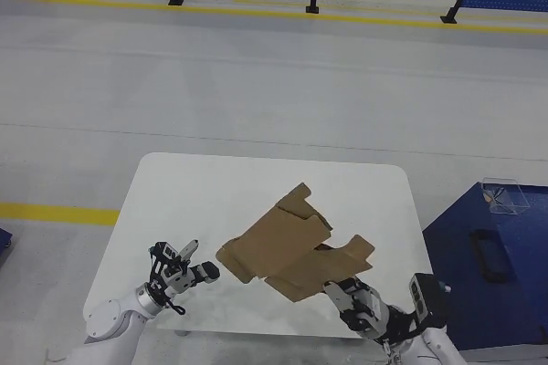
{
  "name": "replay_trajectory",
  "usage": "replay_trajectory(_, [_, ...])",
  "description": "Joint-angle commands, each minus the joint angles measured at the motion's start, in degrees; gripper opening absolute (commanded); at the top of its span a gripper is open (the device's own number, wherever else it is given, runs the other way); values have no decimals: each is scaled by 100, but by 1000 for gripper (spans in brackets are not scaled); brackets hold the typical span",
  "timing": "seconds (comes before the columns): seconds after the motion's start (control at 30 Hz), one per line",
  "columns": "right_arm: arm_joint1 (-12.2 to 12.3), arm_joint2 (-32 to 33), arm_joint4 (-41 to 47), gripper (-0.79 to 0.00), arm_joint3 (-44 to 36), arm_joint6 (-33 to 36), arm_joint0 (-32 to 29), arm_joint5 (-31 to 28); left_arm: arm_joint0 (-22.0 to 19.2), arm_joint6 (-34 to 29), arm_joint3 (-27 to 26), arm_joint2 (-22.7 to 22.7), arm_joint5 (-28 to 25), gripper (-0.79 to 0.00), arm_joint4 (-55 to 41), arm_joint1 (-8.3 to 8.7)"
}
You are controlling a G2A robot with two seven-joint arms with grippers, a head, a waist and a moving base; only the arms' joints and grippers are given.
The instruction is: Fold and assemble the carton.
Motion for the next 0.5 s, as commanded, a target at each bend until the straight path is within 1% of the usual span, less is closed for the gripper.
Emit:
replay_trajectory(0.0, [131, -409, 1504, -785, 320, 1062, 222, -1, 0, 0, 0, 0, 0, 0, 0, 0])
replay_trajectory(0.37, [131, -409, 1504, -785, 320, 1062, 222, -1, 0, 0, 0, 0, 0, 0, 0, 0])
replay_trajectory(0.4, [130, -454, 1568, -785, 307, 1091, 211, 73, 0, 0, 0, 0, 0, 0, 0, 0])
replay_trajectory(0.47, [138, -707, 2192, -785, 192, 1248, 173, 106, 0, 0, 0, 0, 0, 0, 0, 0])
